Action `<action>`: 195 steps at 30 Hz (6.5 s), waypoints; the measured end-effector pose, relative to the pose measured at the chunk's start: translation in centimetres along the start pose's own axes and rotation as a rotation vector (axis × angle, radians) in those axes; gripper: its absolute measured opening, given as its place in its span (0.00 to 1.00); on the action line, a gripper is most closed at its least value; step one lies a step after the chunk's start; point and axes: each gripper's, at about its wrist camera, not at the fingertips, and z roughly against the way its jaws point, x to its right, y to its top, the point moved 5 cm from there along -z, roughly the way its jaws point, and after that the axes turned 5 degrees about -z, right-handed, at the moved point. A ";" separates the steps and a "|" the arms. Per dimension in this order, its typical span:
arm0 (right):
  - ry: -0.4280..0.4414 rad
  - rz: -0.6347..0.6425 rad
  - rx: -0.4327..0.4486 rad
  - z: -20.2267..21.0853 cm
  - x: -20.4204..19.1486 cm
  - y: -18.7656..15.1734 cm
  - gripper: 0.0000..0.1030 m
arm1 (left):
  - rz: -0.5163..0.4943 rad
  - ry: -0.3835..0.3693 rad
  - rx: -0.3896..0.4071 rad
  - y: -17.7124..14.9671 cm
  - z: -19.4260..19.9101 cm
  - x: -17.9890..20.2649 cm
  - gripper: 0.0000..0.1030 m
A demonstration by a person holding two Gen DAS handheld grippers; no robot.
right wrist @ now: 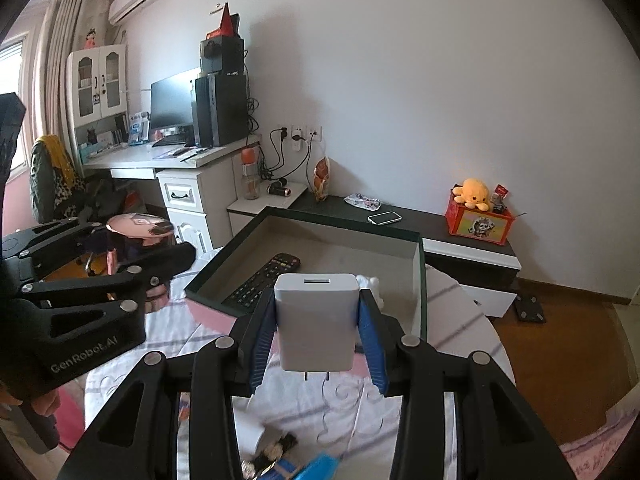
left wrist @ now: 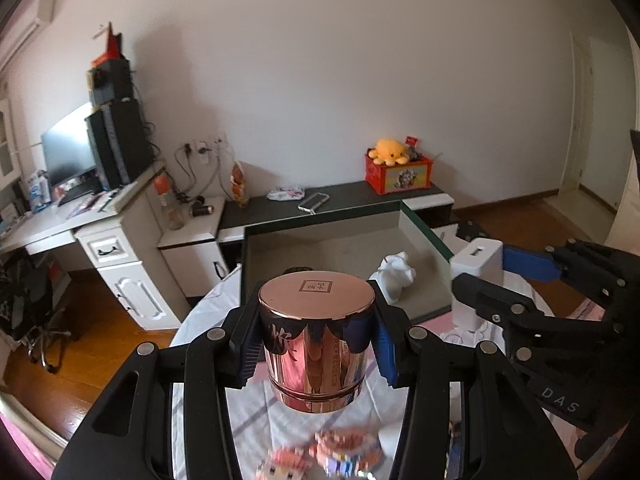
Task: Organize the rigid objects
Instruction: 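Carry the cup and charger into the pink box and open both tools, then withdraw both tools from the box back toward the remaining items, then grasp the pink block figure with the left tool while the right tool grasps the blue marker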
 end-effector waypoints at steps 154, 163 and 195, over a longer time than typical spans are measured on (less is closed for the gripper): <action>-0.134 -0.095 -0.251 -2.2 6.9 -15.2 0.32 | 0.221 0.081 -0.182 -17.9 2.4 -3.3 1.00; -0.144 -0.085 -0.247 -2.2 6.8 -15.2 0.32 | 0.099 0.085 -0.260 -18.9 -1.0 -3.0 1.00; -0.119 -0.082 -0.224 -1.1 5.7 -14.9 0.23 | 0.068 -0.044 -0.179 -16.8 2.0 -0.6 0.43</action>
